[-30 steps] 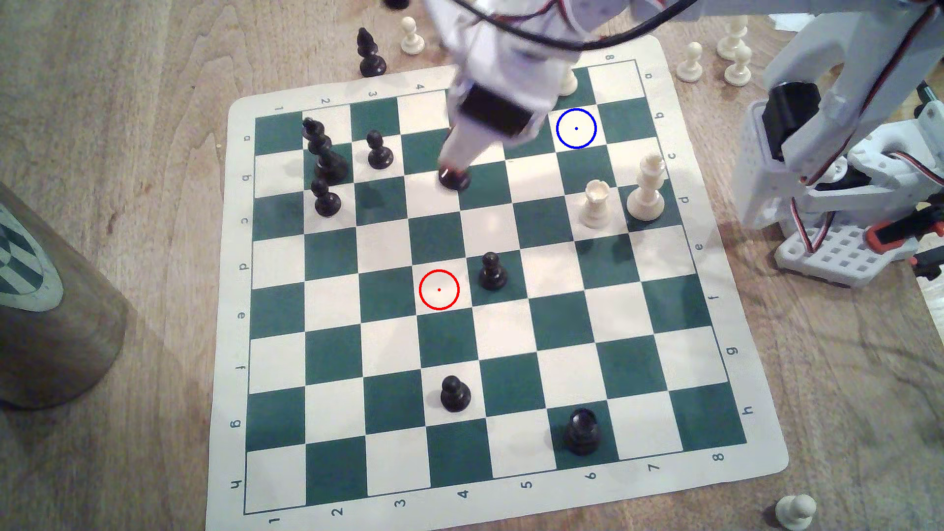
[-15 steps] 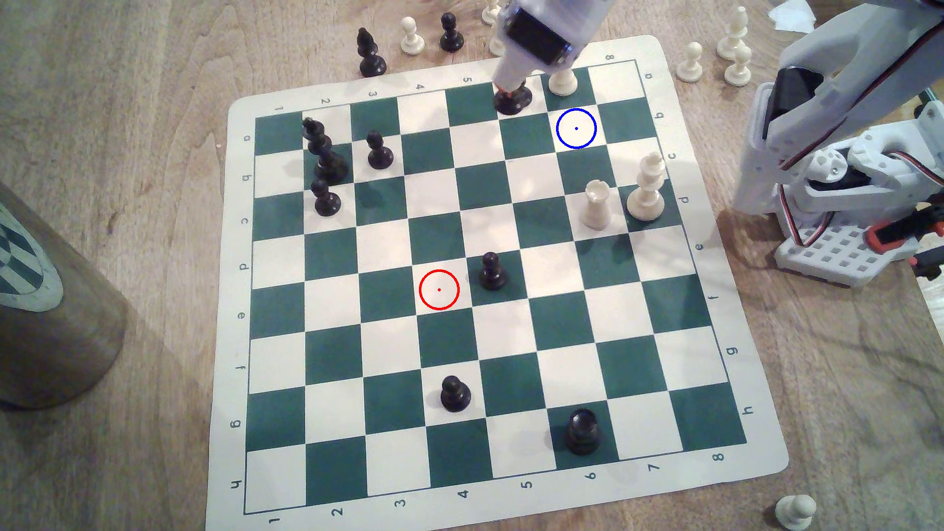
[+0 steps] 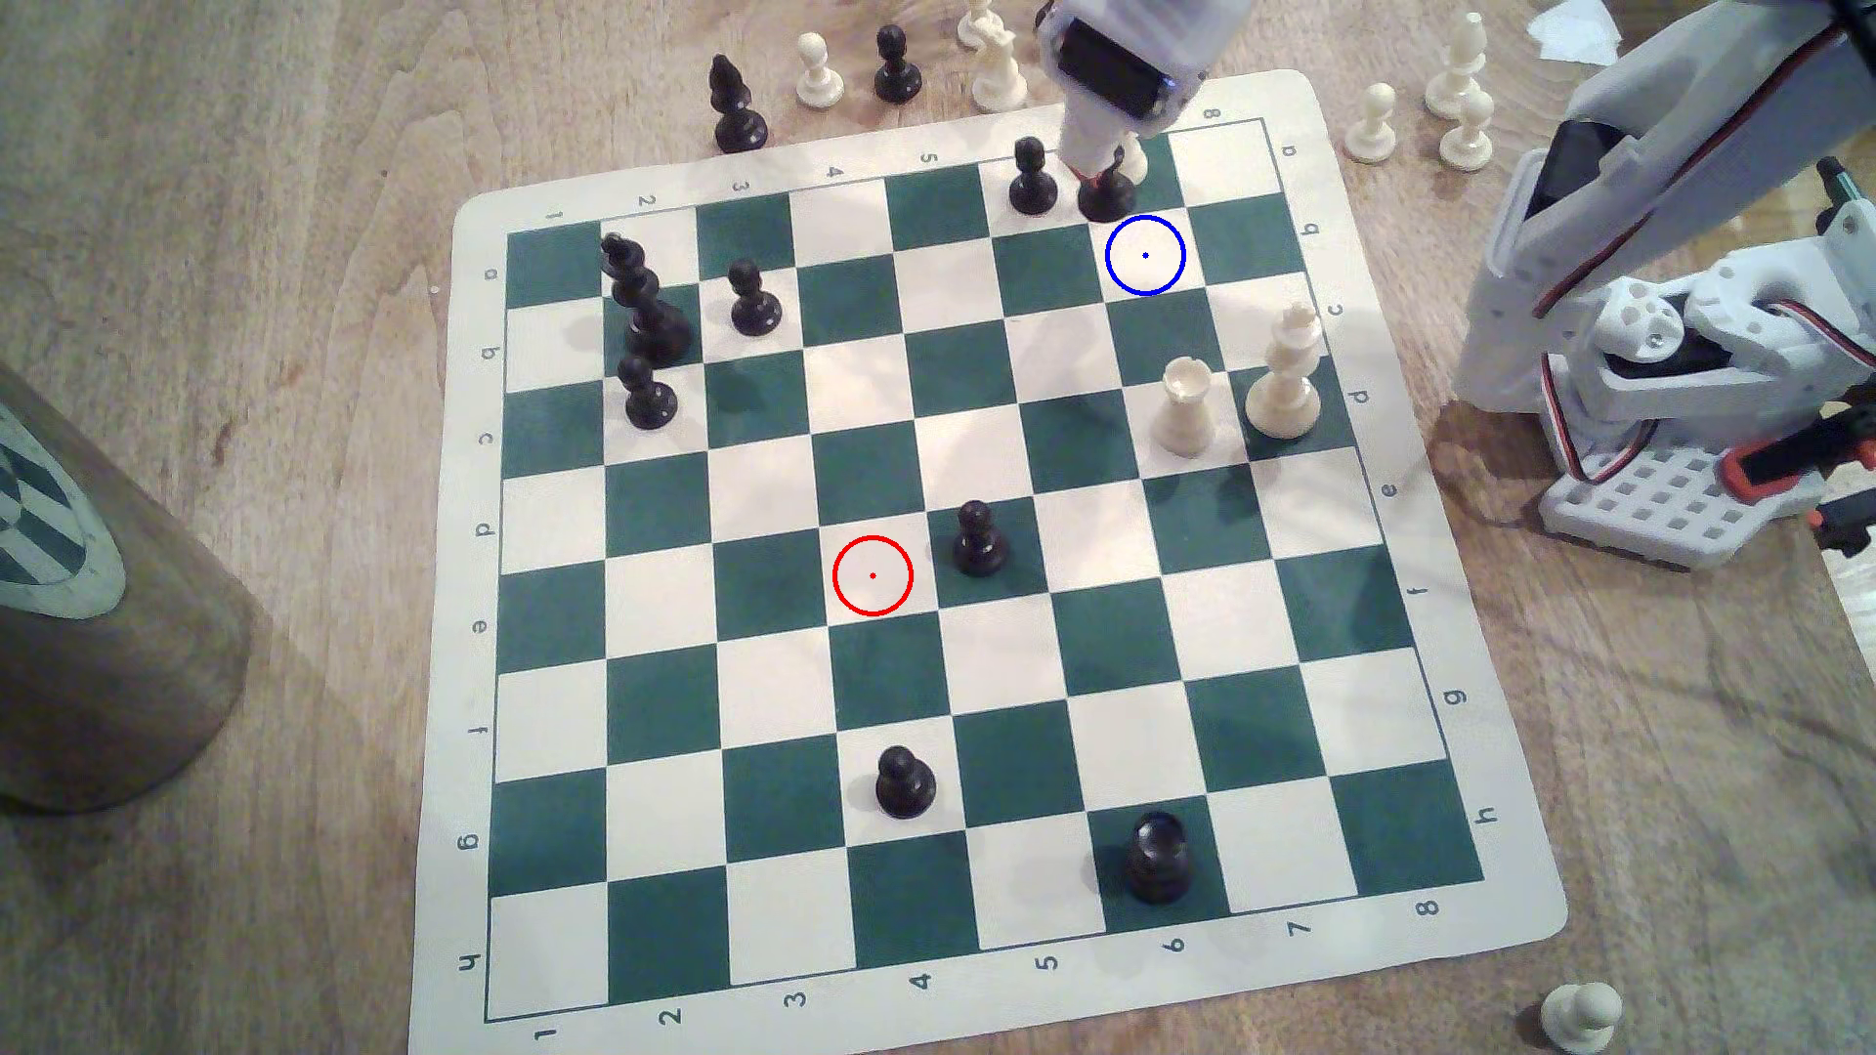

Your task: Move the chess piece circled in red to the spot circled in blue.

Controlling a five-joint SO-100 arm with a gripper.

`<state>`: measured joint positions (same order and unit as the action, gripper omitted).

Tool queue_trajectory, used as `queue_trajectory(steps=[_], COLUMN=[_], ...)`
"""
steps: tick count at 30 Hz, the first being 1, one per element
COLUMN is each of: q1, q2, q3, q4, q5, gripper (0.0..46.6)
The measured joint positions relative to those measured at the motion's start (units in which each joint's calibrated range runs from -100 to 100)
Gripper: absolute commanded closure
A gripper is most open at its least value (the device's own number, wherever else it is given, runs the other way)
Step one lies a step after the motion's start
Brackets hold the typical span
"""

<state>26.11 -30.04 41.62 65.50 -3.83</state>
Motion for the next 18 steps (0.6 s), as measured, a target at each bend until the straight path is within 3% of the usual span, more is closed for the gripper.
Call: queue_trajectory(steps=[18], q1=[1.6], q2=[3.9], q3=[7.3], q4=[-7.2], q5=[0.5], gripper=[46.4])
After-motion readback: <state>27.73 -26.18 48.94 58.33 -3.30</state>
